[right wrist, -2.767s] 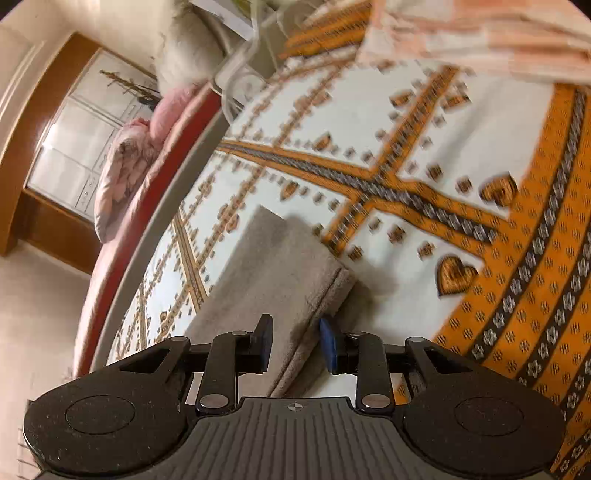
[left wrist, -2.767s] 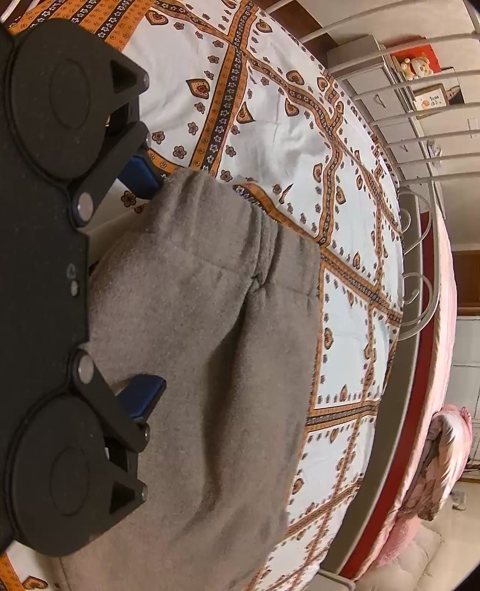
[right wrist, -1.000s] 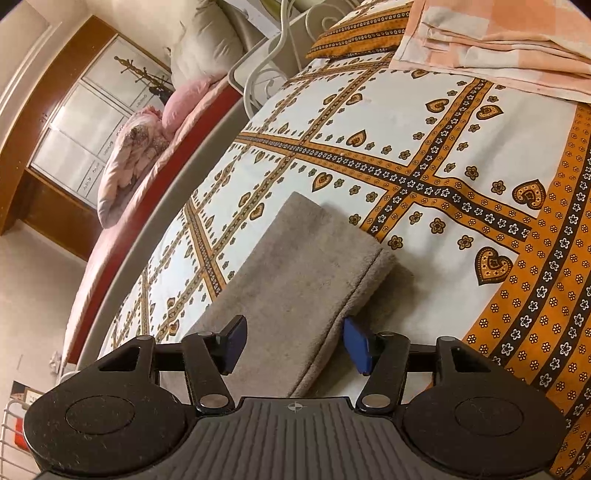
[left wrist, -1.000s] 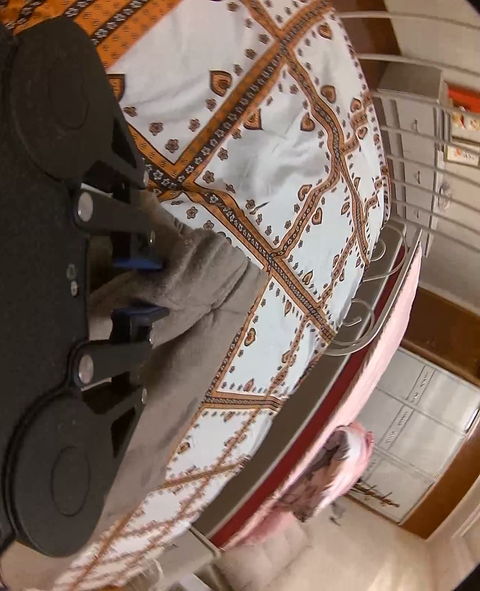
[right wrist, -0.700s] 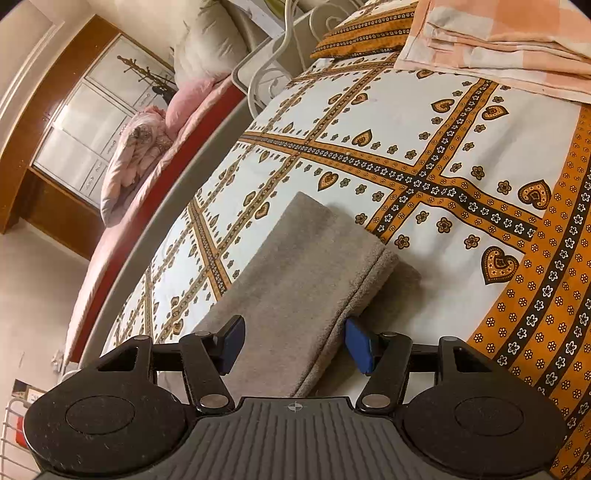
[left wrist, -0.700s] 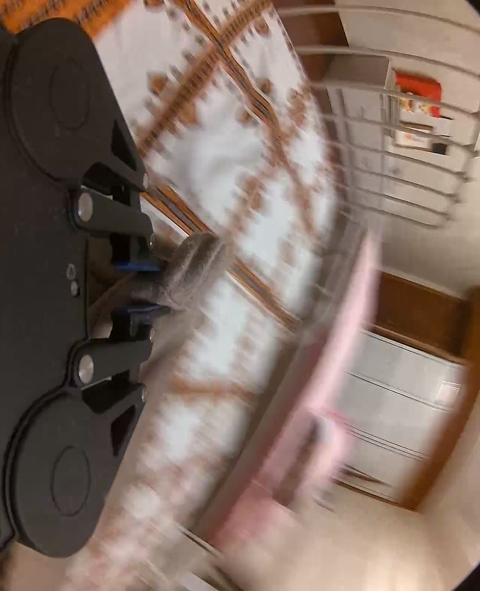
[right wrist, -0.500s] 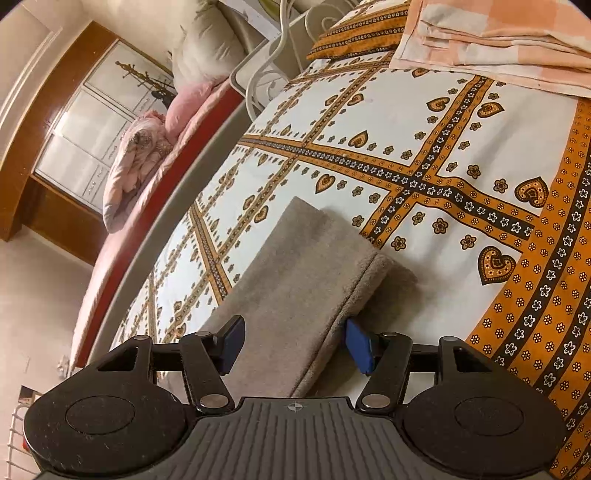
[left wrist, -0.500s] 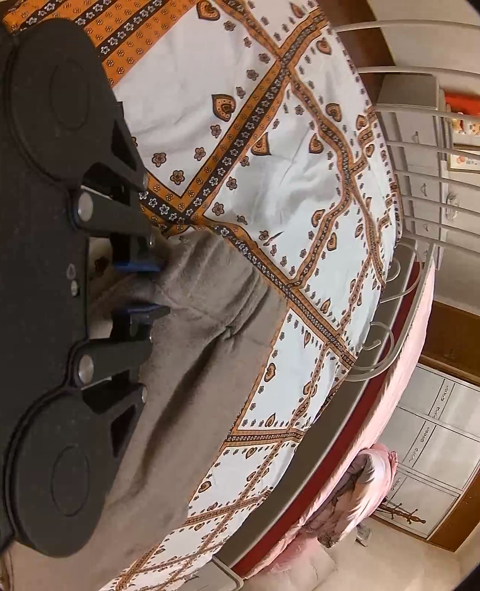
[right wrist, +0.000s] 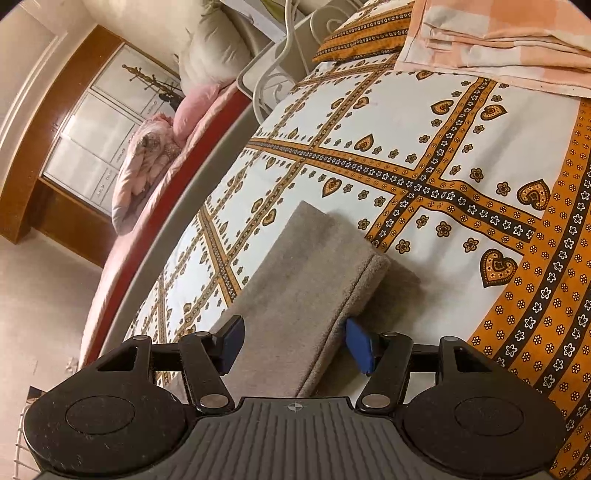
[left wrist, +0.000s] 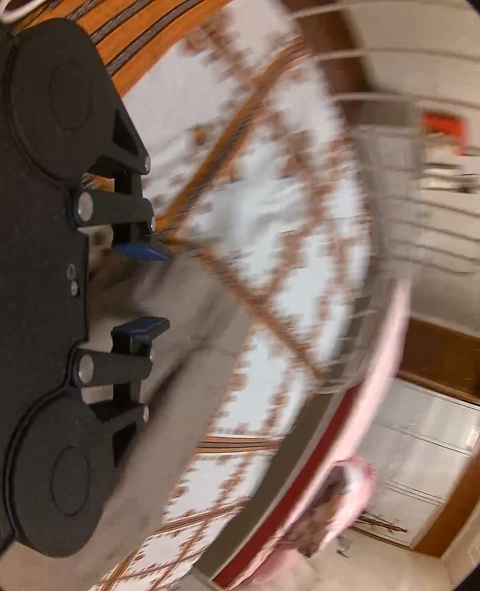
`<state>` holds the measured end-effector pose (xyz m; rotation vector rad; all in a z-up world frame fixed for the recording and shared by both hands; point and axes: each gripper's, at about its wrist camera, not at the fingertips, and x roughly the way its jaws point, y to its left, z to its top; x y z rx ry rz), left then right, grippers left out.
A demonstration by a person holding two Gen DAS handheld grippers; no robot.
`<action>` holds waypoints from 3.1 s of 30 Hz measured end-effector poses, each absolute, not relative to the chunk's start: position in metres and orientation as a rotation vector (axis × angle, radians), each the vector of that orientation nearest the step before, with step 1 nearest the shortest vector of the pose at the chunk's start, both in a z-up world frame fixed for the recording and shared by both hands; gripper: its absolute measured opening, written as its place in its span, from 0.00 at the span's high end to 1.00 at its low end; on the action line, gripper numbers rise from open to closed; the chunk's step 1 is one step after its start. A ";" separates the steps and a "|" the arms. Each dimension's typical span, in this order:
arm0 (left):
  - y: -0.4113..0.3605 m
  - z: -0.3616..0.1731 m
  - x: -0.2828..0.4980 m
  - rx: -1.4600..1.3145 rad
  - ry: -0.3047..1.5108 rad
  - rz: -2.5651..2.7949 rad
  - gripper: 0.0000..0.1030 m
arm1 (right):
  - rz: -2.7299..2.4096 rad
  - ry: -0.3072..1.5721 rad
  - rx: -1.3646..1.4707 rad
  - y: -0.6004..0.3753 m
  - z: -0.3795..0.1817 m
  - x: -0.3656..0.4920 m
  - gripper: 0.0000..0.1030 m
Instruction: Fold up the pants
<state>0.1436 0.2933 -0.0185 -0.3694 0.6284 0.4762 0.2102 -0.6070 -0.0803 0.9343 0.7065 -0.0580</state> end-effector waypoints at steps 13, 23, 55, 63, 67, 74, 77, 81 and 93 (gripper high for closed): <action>0.184 -0.052 0.251 -0.069 0.807 0.139 0.81 | -0.057 0.718 0.891 -0.592 -0.077 0.223 0.35; 0.215 -0.056 0.244 -0.110 0.782 0.294 0.73 | -0.035 0.709 0.882 -0.590 -0.073 0.228 0.35; 0.163 -0.066 0.269 0.036 0.820 0.128 0.14 | -0.154 0.688 0.971 -0.661 -0.084 0.228 0.35; 0.167 -0.067 0.264 0.040 0.834 0.136 0.14 | -0.100 0.833 0.941 -0.644 -0.089 0.220 0.58; 0.166 -0.069 0.264 0.044 0.840 0.138 0.12 | -0.107 0.853 0.929 -0.640 -0.097 0.229 0.63; 0.168 -0.071 0.261 0.049 0.849 0.121 0.09 | -0.135 0.869 0.811 -0.638 -0.102 0.235 0.91; 0.168 -0.070 0.258 0.049 0.853 0.122 0.09 | -0.134 0.825 0.842 -0.641 -0.096 0.229 0.89; 0.170 -0.067 0.253 0.052 0.863 0.114 0.09 | -0.119 0.760 0.894 -0.643 -0.081 0.207 0.49; 0.169 -0.052 0.231 0.058 0.874 0.134 0.09 | -0.033 0.834 1.032 -0.646 -0.109 0.219 0.49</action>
